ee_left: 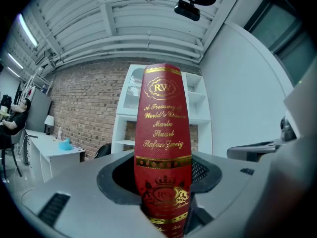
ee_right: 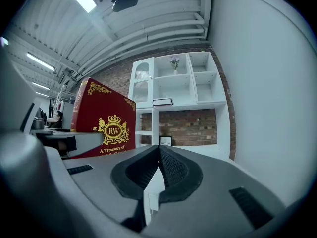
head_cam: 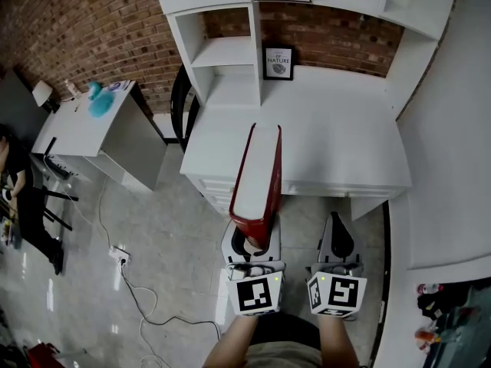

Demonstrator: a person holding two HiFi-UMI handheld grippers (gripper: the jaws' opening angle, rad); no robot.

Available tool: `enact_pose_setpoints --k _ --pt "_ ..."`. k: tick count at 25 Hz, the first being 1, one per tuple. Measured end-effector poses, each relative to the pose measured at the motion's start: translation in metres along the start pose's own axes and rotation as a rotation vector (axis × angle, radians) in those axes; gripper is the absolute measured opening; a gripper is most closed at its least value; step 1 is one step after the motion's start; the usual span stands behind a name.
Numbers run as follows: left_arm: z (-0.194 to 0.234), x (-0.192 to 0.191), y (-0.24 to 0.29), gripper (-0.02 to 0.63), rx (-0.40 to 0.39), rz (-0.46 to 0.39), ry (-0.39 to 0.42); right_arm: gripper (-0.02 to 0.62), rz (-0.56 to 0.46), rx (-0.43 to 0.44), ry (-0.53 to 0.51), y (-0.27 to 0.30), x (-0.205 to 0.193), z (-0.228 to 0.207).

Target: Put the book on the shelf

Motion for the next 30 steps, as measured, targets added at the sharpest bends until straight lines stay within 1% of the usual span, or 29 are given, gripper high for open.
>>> enact_pose_setpoints --k 7,15,21,30 --pt "0.015 -0.003 0.037 0.243 -0.025 -0.003 -0.002 0.015 0.006 -0.020 0.001 0.037 -0.001 0.005" --pt "0.021 -0.013 0.064 0.244 -0.029 0.021 -0.022 0.015 0.034 -0.040 -0.004 0.057 -0.005 0.000" --pt "0.016 -0.016 0.081 0.244 -0.029 0.025 -0.025 0.015 0.051 -0.041 -0.002 0.075 -0.007 -0.010" --pt "0.000 -0.022 0.124 0.244 -0.022 0.033 -0.009 0.015 0.057 -0.011 -0.004 0.118 -0.007 -0.033"
Point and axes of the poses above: the fingertips, and each gripper's own axes: y forward along the fingers, z to its left, x out of its top, the point moved 4 cm from there along -y, backward along the fingers, and after that the axes turned 3 degrees about y, right-handed, at the moved point
